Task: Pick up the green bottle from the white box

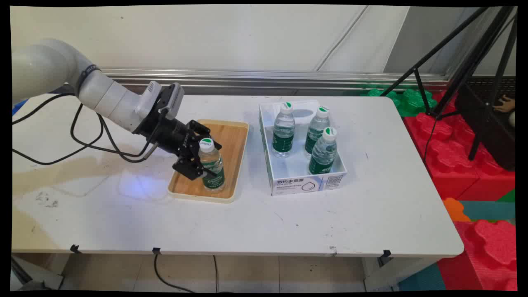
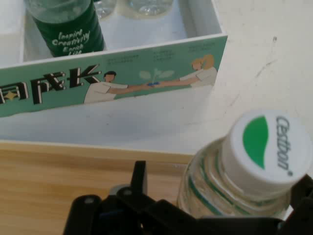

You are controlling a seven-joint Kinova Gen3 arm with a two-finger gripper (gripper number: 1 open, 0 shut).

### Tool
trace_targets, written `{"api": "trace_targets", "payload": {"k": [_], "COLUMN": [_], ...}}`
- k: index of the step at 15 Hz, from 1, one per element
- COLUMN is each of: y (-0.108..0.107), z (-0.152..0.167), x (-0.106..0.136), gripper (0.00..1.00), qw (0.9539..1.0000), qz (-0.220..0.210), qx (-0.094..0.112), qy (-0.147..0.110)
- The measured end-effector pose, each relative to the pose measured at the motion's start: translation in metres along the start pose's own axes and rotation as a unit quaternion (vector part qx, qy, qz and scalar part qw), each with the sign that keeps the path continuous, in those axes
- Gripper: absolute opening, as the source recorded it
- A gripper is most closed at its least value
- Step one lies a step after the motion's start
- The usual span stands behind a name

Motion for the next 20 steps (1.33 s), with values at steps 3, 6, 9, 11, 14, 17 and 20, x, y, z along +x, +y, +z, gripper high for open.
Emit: {"api": "trace_targets", "payload": {"k": [3, 6, 9, 11, 14, 17, 20], "y": [0.000, 0.002, 0.005, 0.007, 0.010, 0.012, 0.014], "z": [-0.009, -0.025, -0.044, -0.058, -0.079, -0.103, -0.122], "x": [0.005, 0.015, 0.025, 0.032, 0.042, 0.051, 0.056], "gripper": [1.00, 1.00, 1.00, 1.00, 1.00, 1.00, 1.00], "qw": [1.0000, 0.9998, 0.9997, 0.9996, 0.9994, 0.9993, 0.9992], "qz": [0.001, 0.004, 0.009, 0.011, 0.012, 0.011, 0.009], "qx": [0.002, 0.003, 0.000, -0.001, -0.002, -0.001, 0.000], "qy": [0.008, 0.017, 0.022, 0.025, 0.032, 0.037, 0.040]}}
